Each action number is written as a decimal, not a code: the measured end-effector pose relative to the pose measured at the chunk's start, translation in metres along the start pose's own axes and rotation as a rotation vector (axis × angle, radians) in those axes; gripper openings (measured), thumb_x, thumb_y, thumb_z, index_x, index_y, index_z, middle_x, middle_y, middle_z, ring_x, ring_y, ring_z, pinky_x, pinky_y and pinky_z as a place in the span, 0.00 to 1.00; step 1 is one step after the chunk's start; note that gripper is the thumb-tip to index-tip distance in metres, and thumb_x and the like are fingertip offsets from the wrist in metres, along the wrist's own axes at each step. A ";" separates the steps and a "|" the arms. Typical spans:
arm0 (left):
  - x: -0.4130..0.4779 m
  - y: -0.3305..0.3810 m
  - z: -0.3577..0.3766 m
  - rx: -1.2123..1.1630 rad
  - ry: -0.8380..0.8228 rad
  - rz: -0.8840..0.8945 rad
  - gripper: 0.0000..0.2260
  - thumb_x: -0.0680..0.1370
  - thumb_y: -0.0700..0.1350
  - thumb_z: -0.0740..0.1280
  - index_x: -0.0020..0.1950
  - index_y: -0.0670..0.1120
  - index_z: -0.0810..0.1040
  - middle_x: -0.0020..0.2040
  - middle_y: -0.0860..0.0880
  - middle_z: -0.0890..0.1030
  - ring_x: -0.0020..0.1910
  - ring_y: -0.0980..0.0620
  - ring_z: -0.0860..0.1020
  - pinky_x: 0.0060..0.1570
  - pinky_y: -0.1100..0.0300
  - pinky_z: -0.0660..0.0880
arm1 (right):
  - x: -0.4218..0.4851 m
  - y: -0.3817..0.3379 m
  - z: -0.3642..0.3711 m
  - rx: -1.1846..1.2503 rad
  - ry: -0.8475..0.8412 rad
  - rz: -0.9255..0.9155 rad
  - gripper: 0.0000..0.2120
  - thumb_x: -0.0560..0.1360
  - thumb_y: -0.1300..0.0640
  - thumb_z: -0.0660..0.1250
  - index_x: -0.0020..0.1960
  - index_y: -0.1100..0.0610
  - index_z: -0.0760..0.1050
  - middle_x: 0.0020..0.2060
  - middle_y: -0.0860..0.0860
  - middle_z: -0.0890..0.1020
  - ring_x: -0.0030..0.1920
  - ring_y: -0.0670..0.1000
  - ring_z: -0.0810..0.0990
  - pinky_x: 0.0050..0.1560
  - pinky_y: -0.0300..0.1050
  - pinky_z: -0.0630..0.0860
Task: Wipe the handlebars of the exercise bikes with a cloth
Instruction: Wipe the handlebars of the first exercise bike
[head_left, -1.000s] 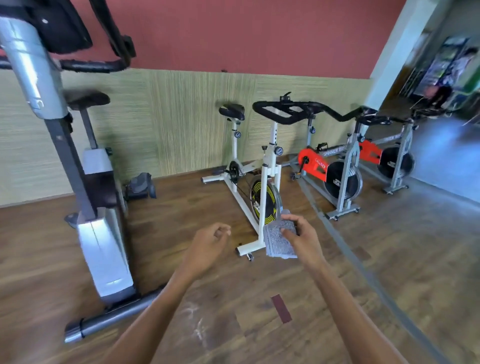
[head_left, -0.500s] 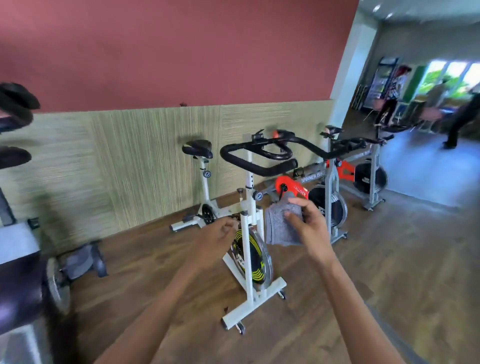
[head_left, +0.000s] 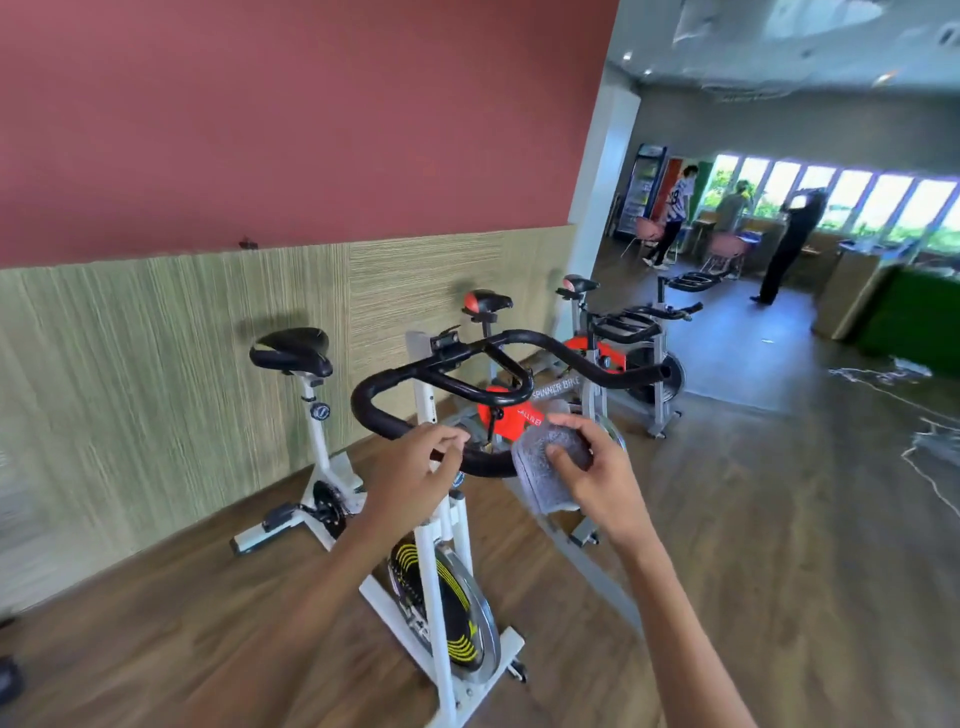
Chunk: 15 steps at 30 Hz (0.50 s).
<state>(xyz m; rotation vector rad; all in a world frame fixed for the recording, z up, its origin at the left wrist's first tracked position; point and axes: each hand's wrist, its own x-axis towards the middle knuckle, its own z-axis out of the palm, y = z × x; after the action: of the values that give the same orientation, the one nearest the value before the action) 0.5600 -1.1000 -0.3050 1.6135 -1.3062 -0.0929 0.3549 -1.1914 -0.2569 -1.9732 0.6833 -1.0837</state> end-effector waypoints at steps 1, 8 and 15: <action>0.008 -0.011 0.002 0.043 0.010 0.052 0.16 0.79 0.57 0.59 0.56 0.51 0.81 0.50 0.58 0.82 0.50 0.60 0.79 0.51 0.51 0.78 | -0.001 0.006 0.005 -0.028 0.036 0.008 0.16 0.77 0.64 0.68 0.56 0.45 0.75 0.55 0.45 0.80 0.54 0.35 0.77 0.54 0.28 0.69; 0.037 -0.076 0.011 0.293 0.055 0.358 0.12 0.79 0.50 0.59 0.51 0.49 0.82 0.46 0.55 0.79 0.48 0.52 0.79 0.58 0.58 0.64 | -0.013 0.023 0.041 -0.194 0.385 -0.057 0.18 0.75 0.49 0.65 0.63 0.43 0.67 0.58 0.40 0.74 0.60 0.41 0.73 0.62 0.32 0.66; 0.042 -0.095 0.019 0.212 0.100 0.455 0.12 0.80 0.49 0.60 0.53 0.49 0.82 0.48 0.56 0.81 0.50 0.54 0.77 0.60 0.55 0.62 | -0.013 0.021 0.058 -0.365 0.575 -0.034 0.21 0.72 0.49 0.64 0.64 0.51 0.68 0.55 0.42 0.69 0.58 0.36 0.69 0.60 0.26 0.62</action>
<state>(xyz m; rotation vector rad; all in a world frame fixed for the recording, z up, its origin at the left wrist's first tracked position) 0.6311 -1.1538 -0.3614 1.4321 -1.6119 0.4107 0.3971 -1.1724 -0.3001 -1.9728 1.2254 -1.6683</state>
